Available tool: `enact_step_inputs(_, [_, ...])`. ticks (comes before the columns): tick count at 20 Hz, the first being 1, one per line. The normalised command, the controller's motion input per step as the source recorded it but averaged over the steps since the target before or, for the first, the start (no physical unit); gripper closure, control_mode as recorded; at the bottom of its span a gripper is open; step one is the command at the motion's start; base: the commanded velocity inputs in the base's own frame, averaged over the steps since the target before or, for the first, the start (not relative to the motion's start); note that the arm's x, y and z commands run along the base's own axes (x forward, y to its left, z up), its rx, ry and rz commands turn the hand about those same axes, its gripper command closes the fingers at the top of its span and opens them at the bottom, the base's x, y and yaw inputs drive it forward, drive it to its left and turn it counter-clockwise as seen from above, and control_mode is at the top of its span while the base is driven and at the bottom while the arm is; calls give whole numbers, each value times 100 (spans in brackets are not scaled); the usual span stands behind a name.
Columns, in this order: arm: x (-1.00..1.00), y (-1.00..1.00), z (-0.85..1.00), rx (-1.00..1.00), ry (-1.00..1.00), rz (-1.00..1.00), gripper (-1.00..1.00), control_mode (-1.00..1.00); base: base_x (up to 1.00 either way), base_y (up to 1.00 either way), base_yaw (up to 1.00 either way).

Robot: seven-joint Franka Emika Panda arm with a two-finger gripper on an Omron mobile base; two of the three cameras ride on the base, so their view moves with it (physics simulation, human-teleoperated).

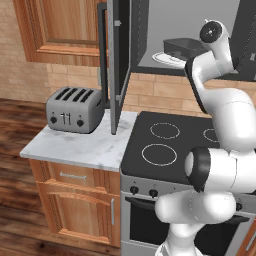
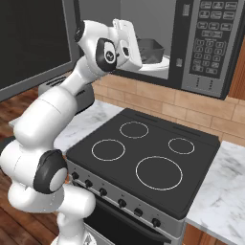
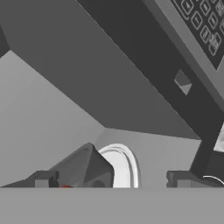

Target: Place the tupperware containing the fish and carrot meal in the microwave. Close the microwave door and press the start button to reheat the meal.

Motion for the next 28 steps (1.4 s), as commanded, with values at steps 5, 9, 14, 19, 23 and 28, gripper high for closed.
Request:
enact_step_inputs(5, [-100,32,74,-13,-8,7,-100,-100,0,0,0])
enact_step_inputs(9, [-100,57,51,-28,3,21,-100,-100,0,0,0])
enact_step_inputs(14, [-100,62,2,-46,20,33,-100,-100,0,0,0])
enact_step_inputs(19, [-100,32,-3,-53,33,35,-100,-100,0,0,0])
enact_step_inputs(23, [-84,19,0,-58,41,31,-100,-100,0,0,0])
enact_step_inputs(28, [-34,38,-3,-67,57,16,-100,-100,0,0,0])
